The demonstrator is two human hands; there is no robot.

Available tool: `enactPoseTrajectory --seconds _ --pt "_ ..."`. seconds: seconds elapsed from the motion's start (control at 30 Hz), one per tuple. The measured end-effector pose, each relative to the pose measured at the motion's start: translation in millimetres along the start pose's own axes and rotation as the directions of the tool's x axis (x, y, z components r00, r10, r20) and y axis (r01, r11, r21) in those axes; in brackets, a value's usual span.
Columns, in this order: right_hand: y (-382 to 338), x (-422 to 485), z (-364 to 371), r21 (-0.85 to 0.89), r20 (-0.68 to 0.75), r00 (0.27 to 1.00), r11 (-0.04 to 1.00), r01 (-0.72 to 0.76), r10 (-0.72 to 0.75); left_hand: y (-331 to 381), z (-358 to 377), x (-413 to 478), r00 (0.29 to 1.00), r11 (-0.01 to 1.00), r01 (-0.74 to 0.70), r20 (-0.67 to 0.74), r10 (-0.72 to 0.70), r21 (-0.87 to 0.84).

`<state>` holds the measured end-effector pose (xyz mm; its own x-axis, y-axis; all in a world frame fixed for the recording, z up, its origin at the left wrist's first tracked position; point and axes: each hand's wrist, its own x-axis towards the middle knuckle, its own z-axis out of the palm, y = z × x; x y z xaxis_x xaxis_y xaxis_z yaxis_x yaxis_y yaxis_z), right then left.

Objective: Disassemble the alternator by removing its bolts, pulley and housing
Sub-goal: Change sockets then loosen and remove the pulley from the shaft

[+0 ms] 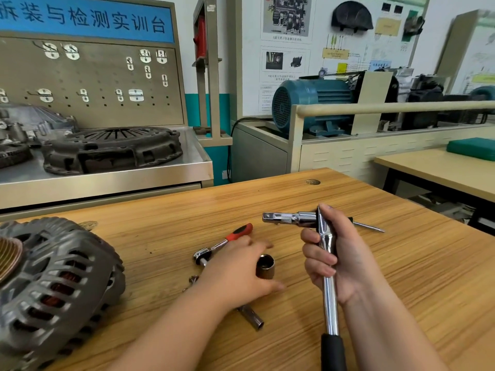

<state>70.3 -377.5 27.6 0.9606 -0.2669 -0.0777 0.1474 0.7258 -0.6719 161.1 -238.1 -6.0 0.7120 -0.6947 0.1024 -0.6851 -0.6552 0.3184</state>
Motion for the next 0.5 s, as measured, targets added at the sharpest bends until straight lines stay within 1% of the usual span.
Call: enactPoseTrajectory --seconds 0.03,0.07,0.1,0.13,0.17,0.2,0.23,0.27,0.3,0.33,0.37,0.4,0.43,0.47,0.5 --pt "1 1 0 0.002 -0.010 1.000 1.000 -0.006 0.006 3 5 2 1.000 0.999 -0.013 -0.023 0.014 0.045" --pt "2 1 0 0.006 -0.017 1.000 1.000 -0.015 0.015 4 8 4 0.998 0.999 -0.017 -0.064 0.020 0.046" --pt "3 1 1 0.010 -0.021 1.000 1.000 -0.023 0.023 3 10 6 0.993 1.000 -0.005 -0.115 0.004 -0.005" --pt "3 1 0 0.011 -0.021 0.999 0.999 -0.030 0.030 0 11 8 0.985 0.991 0.031 -0.165 -0.052 -0.128" --pt "3 1 0 0.010 -0.020 0.999 0.999 -0.035 0.035 -4 9 9 0.972 0.942 0.083 -0.183 -0.149 -0.324" --pt "3 1 0 0.009 -0.019 0.999 0.999 -0.039 0.039 -7 4 10 0.953 0.819 0.131 -0.156 -0.260 -0.559" --pt "4 2 -1 0.009 -0.018 0.999 0.999 -0.043 0.043 -11 -2 10 0.933 0.624 0.147 -0.103 -0.346 -0.767" --pt "4 2 -1 0.010 -0.018 0.999 0.999 -0.048 0.048 -14 -8 9 0.921 0.414 0.132 -0.042 -0.387 -0.901" --pt "6 4 0 0.010 -0.014 0.998 0.998 -0.057 0.057 -16 -13 7 0.921 0.239 0.106 0.004 -0.389 -0.965" --pt "8 5 0 0.009 -0.011 0.998 0.998 -0.069 0.069 -16 -17 5 0.926 0.112 0.079 0.031 -0.377 -0.991" --pt "10 6 1 0.005 -0.006 0.997 0.997 -0.082 0.082 -15 -19 4 0.930 0.023 0.056 0.044 -0.365 -0.998" --pt "12 7 2 0.001 -0.001 0.995 0.995 -0.096 0.096 -12 -21 3 0.932 -0.037 0.042 0.052 -0.360 -0.998" --pt "14 8 3 -0.003 0.005 0.994 0.994 -0.109 0.109 -9 -21 2 0.930 -0.075 0.031 0.056 -0.362 -0.997" --pt "16 8 4 -0.006 0.011 0.993 0.993 -0.120 0.120 -7 -22 2 0.926 -0.092 0.022 0.055 -0.373 -0.995" --pt "18 8 5 -0.009 0.013 0.992 0.992 -0.129 0.129 -4 -22 1 0.921 -0.082 0.015 0.046 -0.388 -0.997"
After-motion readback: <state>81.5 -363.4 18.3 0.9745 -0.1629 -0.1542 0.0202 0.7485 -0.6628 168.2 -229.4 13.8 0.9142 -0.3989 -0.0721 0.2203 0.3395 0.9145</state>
